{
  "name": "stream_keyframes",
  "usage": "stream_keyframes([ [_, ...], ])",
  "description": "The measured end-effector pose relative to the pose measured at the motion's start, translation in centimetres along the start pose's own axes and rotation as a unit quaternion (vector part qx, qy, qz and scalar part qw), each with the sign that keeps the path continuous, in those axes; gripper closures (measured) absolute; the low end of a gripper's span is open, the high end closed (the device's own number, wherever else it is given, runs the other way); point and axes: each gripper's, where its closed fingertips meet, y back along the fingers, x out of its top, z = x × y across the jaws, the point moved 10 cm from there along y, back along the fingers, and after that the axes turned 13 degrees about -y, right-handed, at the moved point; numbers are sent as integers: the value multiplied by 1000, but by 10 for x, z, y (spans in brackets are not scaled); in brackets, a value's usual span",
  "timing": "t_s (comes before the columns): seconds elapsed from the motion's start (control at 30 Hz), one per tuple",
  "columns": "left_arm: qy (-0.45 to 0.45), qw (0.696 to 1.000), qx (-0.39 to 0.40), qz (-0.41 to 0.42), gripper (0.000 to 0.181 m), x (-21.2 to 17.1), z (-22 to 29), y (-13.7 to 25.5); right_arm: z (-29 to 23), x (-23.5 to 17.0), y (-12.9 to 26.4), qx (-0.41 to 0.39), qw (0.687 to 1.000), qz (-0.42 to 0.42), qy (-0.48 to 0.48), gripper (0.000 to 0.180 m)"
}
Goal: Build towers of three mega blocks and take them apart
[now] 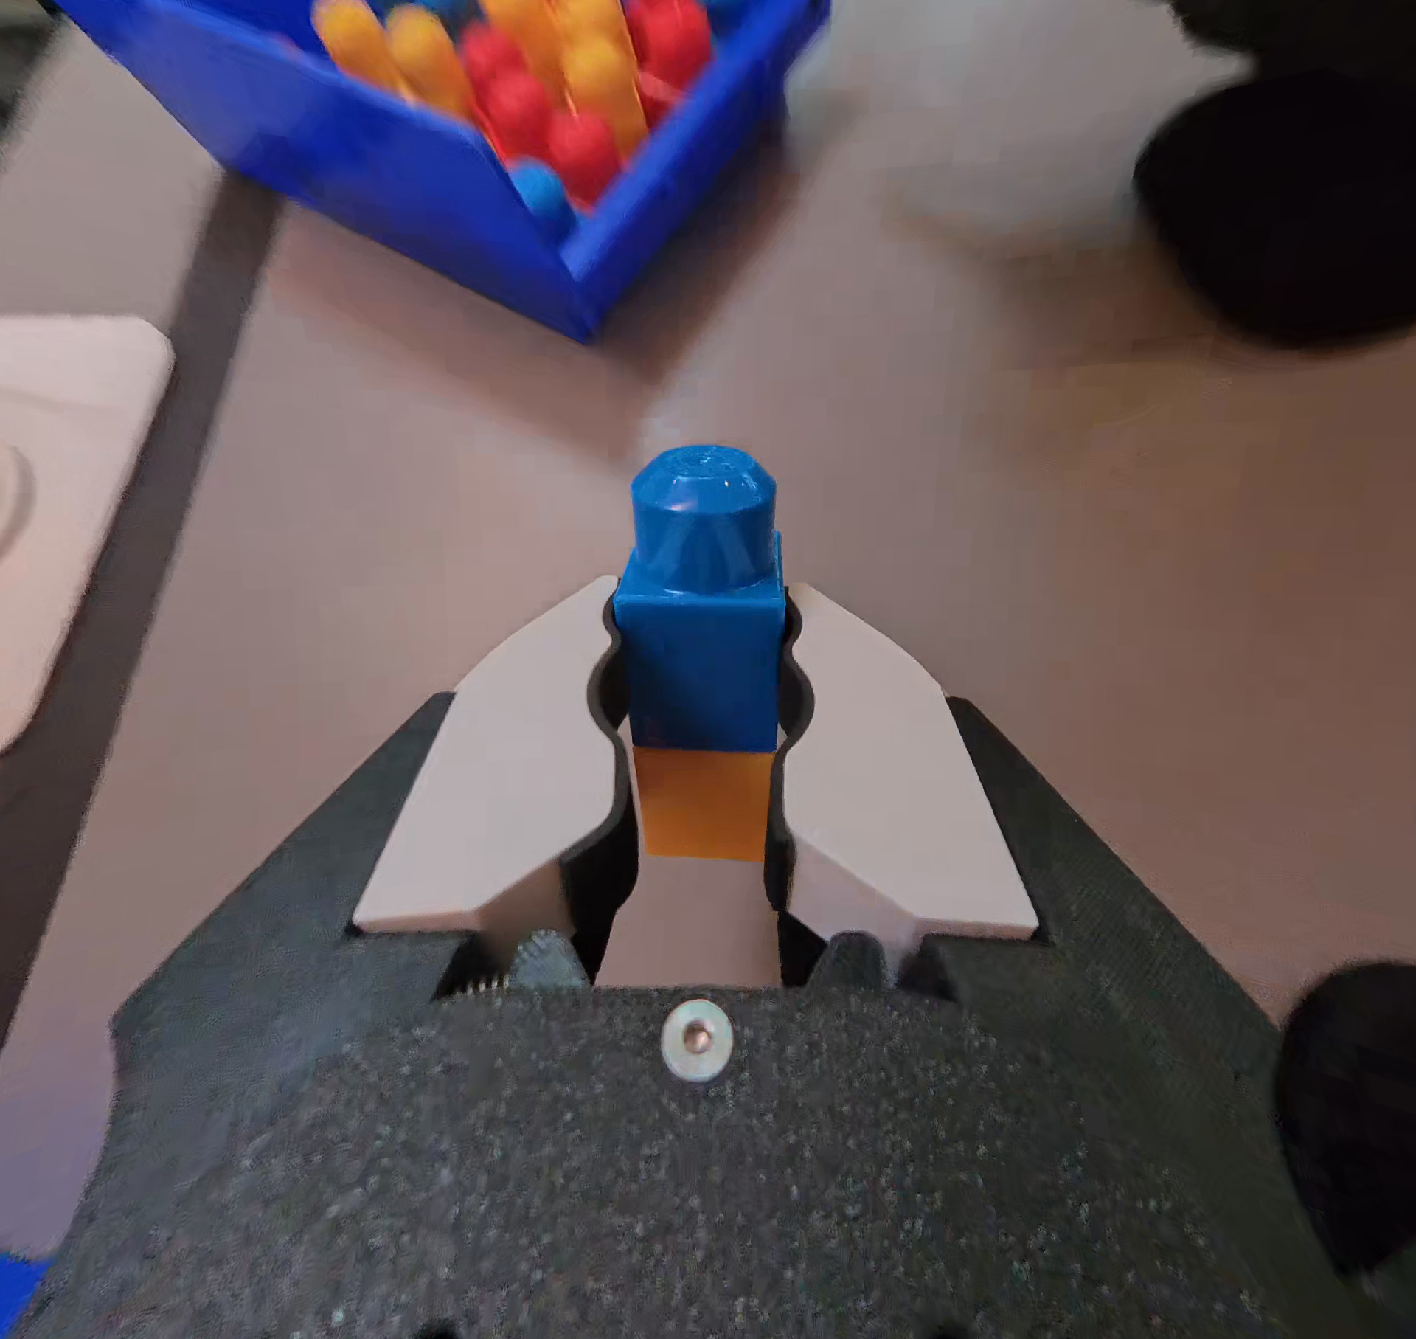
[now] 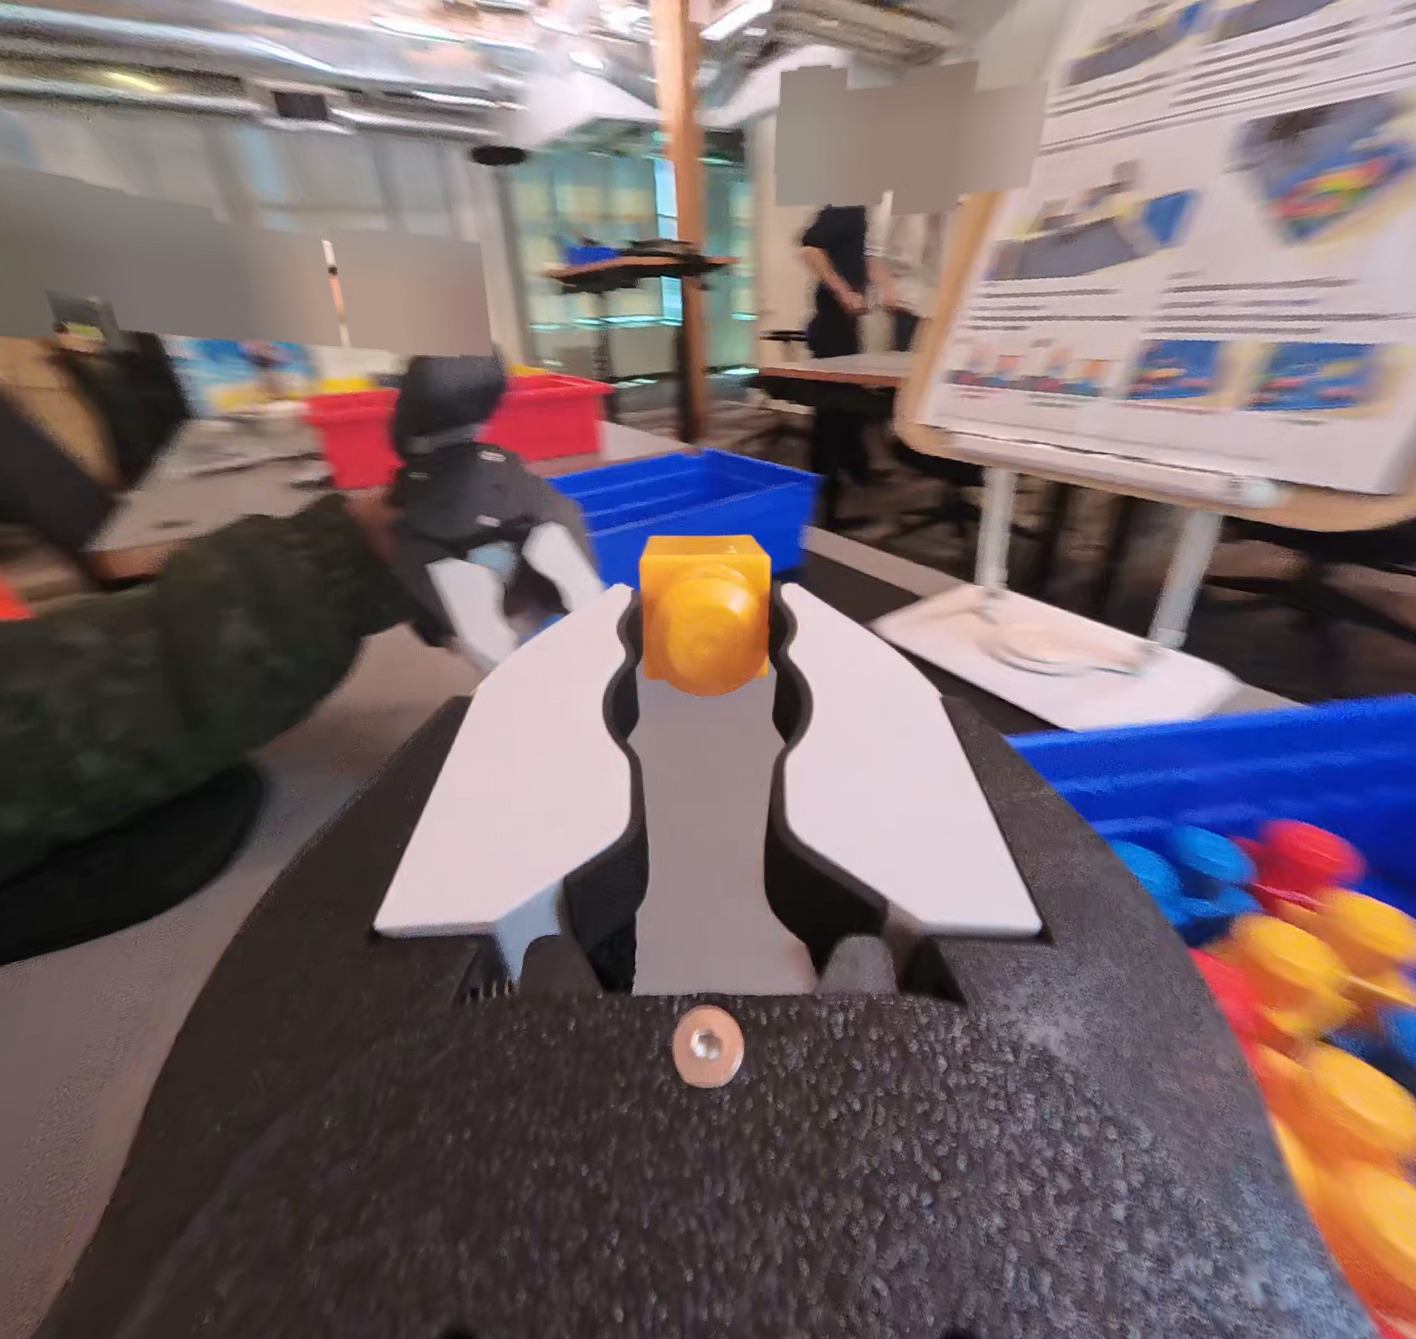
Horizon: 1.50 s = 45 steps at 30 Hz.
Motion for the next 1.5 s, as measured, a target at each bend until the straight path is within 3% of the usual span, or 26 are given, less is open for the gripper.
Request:
stream_keyframes([
  [0.1,16,993,69,89,145,1,-12,11,18,15,8,-95,995,-14,13,148],
  [0.23,29,981,138,136,145,-3,-22,17,57,40,13,-212,973,-86,21,148],
  [0.57,34,975,172,134,145,-9,-27,12,190,50,24,-426,835,-347,-23,147],
  [0.73,43,967,198,153,145,-11,-31,18,218,36,27,-447,788,-420,-53,147],
  [1.0,60,963,199,171,145,-13,-33,18,228,26,18,-461,749,-474,-48,147],
  [1.13,53,965,197,162,145,-12,-32,15,236,36,10,-515,725,-457,-17,147],
  [1.2,54,966,196,161,145,-12,-33,14,235,41,0,-511,729,-456,-1,148],
  [1.27,58,966,193,163,145,-13,-33,13,234,36,-11,-489,731,-475,-29,148],
  [1.5,55,967,193,158,145,-15,-33,13,250,-2,-18,-512,663,-530,-128,147],
])
